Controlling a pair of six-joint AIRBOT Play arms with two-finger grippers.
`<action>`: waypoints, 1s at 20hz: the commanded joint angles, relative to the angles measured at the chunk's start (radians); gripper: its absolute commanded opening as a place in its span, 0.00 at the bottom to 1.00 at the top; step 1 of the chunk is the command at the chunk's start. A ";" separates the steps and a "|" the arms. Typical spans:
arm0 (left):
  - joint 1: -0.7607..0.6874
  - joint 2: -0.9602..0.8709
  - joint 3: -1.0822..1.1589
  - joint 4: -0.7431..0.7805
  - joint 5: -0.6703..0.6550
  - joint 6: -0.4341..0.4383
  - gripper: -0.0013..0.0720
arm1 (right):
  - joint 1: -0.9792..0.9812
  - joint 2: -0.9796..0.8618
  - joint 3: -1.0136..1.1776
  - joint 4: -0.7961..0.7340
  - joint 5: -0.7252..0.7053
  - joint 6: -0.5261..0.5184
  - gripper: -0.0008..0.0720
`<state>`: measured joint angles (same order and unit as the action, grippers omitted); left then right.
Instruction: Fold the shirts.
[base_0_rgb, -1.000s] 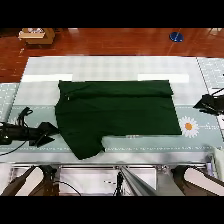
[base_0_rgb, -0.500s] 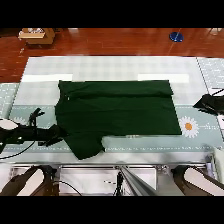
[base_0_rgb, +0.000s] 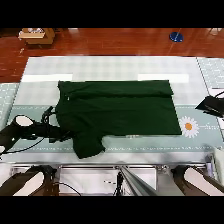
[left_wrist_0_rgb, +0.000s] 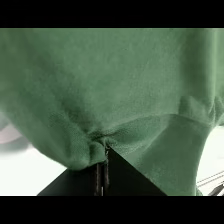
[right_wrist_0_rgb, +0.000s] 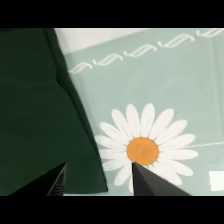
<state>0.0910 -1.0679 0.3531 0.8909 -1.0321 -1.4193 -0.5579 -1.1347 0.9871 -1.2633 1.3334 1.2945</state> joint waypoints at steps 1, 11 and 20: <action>-0.010 -0.011 0.001 0.024 0.026 -0.003 0.05 | -0.035 0.008 -0.057 -0.001 0.010 0.000 0.67; -0.010 -0.011 0.001 0.024 0.029 0.020 0.05 | -0.120 0.007 -0.391 0.158 -0.071 -0.099 0.67; -0.010 -0.011 0.001 0.024 0.026 0.019 0.05 | -0.119 -0.090 -0.435 0.293 -0.119 -0.102 0.63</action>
<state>0.0807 -1.0786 0.3538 0.8833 -1.0241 -1.3998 -0.6769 -1.1999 0.5613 -1.0004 1.2335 1.1934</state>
